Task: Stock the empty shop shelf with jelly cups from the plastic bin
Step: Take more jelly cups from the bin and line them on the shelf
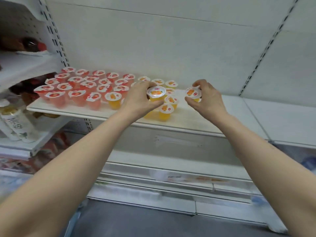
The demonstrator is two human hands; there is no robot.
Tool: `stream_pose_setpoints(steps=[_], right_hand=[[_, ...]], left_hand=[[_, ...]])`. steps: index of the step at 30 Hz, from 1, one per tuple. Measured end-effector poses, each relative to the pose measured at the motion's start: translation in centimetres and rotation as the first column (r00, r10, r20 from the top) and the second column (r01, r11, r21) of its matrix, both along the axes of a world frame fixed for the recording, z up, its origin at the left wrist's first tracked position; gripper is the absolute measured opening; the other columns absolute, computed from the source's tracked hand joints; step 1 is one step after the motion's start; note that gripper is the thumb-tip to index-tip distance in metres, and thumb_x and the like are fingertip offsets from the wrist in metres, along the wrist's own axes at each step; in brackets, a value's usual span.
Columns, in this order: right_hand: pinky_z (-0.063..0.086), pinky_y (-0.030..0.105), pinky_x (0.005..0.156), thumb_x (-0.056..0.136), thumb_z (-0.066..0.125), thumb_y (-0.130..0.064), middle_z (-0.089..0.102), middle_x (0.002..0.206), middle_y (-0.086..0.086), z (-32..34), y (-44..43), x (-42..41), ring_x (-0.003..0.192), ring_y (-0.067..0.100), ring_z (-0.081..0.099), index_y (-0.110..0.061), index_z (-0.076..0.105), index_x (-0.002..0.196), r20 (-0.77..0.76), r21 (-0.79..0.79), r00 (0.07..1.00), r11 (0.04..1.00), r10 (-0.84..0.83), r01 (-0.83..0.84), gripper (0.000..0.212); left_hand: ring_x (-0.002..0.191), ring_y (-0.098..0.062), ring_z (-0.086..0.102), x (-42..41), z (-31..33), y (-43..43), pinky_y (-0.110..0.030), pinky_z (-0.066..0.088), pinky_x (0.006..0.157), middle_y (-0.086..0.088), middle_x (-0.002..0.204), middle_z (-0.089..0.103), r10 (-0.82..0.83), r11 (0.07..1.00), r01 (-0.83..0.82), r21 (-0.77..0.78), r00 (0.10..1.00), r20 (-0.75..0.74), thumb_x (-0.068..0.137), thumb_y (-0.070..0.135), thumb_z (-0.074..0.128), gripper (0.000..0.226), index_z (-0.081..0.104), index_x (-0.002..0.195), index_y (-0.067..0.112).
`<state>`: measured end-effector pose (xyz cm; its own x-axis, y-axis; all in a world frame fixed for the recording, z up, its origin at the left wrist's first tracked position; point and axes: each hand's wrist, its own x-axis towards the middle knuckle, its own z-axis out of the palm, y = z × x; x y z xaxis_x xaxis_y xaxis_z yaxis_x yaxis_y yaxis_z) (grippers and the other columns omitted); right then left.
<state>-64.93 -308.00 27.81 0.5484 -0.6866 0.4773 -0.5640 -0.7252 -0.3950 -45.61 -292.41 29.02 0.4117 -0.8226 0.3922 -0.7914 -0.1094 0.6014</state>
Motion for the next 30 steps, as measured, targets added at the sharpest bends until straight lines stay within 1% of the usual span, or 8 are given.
stream_pose_setpoints(steps=[3,6,9,13,18,23,27,30], right_hand=[[0.039,0.031,0.078,0.082,0.070,-0.037,0.060,0.111,0.003,-1.0,-3.4,-0.3,0.098,0.023,0.056,-0.020,0.050,0.116,-0.026,0.109,1.000,0.994,-0.015,0.017,0.044],[0.037,0.029,0.077,0.081,0.071,-0.036,0.060,0.109,0.003,-2.1,-6.4,0.0,0.097,0.023,0.056,-0.021,0.052,0.113,-0.025,0.178,1.000,0.984,0.008,-0.003,0.040],[0.037,0.028,0.075,0.080,0.071,-0.035,0.061,0.106,0.002,-2.7,-8.8,0.8,0.096,0.021,0.056,-0.023,0.054,0.108,-0.001,0.226,1.000,0.974,0.026,-0.025,0.035],[0.043,0.031,0.077,0.080,0.072,-0.036,0.063,0.106,0.004,-3.4,-10.9,2.6,0.097,0.022,0.058,-0.022,0.057,0.109,-0.002,0.272,0.999,0.961,0.051,-0.048,0.035],[0.046,0.033,0.080,0.081,0.072,-0.033,0.063,0.107,0.005,-4.4,-12.3,4.7,0.098,0.023,0.059,-0.018,0.059,0.114,-0.032,0.279,0.996,0.958,0.081,-0.069,0.038],[0.045,0.033,0.081,0.082,0.072,-0.033,0.063,0.106,0.006,-4.7,-13.9,5.7,0.097,0.024,0.059,-0.017,0.060,0.114,-0.001,0.274,0.997,0.959,0.079,-0.076,0.038],[0.047,0.036,0.083,0.083,0.072,-0.035,0.063,0.105,0.006,-4.8,-14.6,6.1,0.095,0.024,0.060,-0.018,0.061,0.115,-0.012,0.258,0.996,0.962,0.093,-0.087,0.037],[0.048,0.036,0.082,0.085,0.071,-0.032,0.061,0.104,0.005,-4.8,-14.9,5.8,0.090,0.023,0.061,-0.018,0.060,0.116,-0.036,0.230,0.990,0.966,0.133,-0.121,0.036]], left_hand=[[0.097,-0.018,0.060,-1.0,0.0,-3.4,-0.035,0.050,0.085,0.002,0.109,0.064,0.019,1.000,-0.019,0.014,1.000,0.021,0.068,0.049,0.078,0.060,0.063,0.119,0.021],[0.102,-0.018,0.059,-1.6,0.1,-5.9,-0.032,0.048,0.087,0.001,0.113,0.065,0.067,0.997,-0.068,0.032,0.998,0.022,0.071,0.047,0.078,0.057,0.063,0.119,0.021],[0.103,-0.018,0.060,-1.6,0.0,-7.8,-0.036,0.049,0.087,0.002,0.112,0.066,0.090,0.995,-0.091,0.041,0.996,0.027,0.072,0.049,0.076,0.056,0.062,0.118,0.021],[0.102,-0.015,0.060,-1.3,-0.1,-9.6,-0.034,0.050,0.084,0.006,0.113,0.064,0.112,0.990,-0.115,0.082,0.993,0.039,0.072,0.049,0.073,0.057,0.060,0.120,0.022],[0.101,-0.015,0.059,-0.6,0.3,-11.0,-0.028,0.048,0.081,0.006,0.113,0.063,0.129,0.986,-0.133,0.104,0.991,0.038,0.073,0.044,0.075,0.054,0.059,0.120,0.023],[0.102,-0.015,0.057,-0.4,0.3,-12.1,-0.030,0.047,0.084,0.005,0.113,0.062,0.107,0.989,-0.111,0.100,0.993,0.042,0.073,0.037,0.075,0.050,0.058,0.118,0.023],[0.099,-0.014,0.058,-0.6,0.2,-13.4,-0.032,0.048,0.084,0.005,0.109,0.063,0.073,0.994,-0.078,0.081,0.995,0.061,0.073,0.038,0.074,0.047,0.060,0.114,0.022],[0.097,-0.016,0.057,-0.9,0.1,-14.6,-0.032,0.047,0.081,0.004,0.105,0.063,0.030,0.995,-0.042,0.093,0.991,0.127,0.072,0.044,0.074,0.047,0.062,0.112,0.023]])
